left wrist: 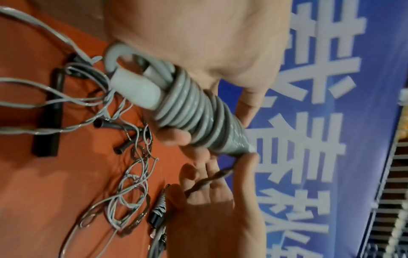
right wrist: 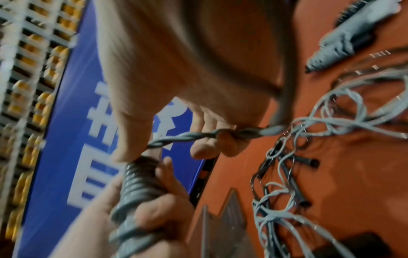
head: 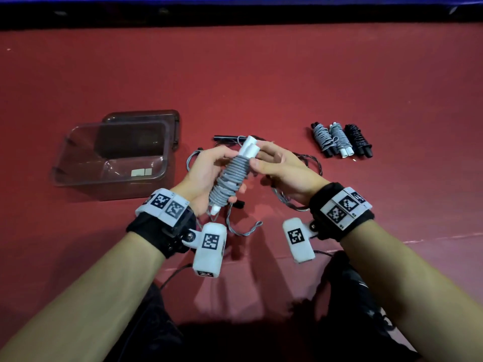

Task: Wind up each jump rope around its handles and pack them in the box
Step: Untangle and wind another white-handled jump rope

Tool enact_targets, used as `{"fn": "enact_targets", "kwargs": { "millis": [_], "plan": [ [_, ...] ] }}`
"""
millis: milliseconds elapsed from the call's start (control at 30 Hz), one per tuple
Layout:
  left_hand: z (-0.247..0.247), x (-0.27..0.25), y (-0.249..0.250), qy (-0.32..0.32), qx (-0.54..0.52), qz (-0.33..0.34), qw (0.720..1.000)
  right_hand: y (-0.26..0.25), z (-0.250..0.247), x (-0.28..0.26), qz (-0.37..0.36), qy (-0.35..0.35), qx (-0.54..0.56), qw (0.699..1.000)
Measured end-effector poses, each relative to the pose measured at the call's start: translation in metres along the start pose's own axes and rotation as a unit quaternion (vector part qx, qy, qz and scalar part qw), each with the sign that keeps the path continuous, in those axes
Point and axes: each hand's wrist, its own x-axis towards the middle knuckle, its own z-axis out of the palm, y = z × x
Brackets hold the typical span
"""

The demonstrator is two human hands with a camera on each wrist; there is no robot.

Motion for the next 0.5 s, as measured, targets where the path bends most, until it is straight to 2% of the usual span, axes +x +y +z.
{"fn": "enact_targets", "kwargs": {
  "millis": [67,167,233,267,333,400,433,500],
  "plan": [
    [0.001,-0.005,-0.001,-0.056,-0.022,-0.042,0.997,-0.003,0.002,-0.003,0.0,-0.051,0.04,0.998],
    [-0.001,-0.001,-0.004,-0.07,-0.018,-0.042,0.996,-0.001,-0.003,-0.002,-0.004,-0.039,0.031,0.999],
    [-0.002,0.008,-0.005,-0.027,0.064,0.041,0.997,0.002,-0.007,0.0,-0.004,0.014,0.008,1.0],
    [-0.003,0.012,-0.006,0.009,0.134,0.104,0.985,0.002,-0.008,0.0,0.0,0.051,-0.001,0.999],
    [-0.006,0.015,-0.007,0.043,0.306,0.206,0.928,0.002,-0.009,0.001,0.016,0.122,-0.02,0.992],
    [-0.006,0.018,-0.011,0.018,0.4,0.238,0.885,0.004,-0.006,0.001,0.024,0.173,-0.06,0.983],
    [-0.007,0.02,-0.013,0.024,0.401,0.24,0.884,0.004,-0.004,0.001,0.021,0.194,-0.081,0.977],
    [-0.007,0.022,-0.017,0.059,0.35,0.234,0.905,0.004,-0.002,0.002,-0.002,0.209,-0.107,0.972]
  ]
}}
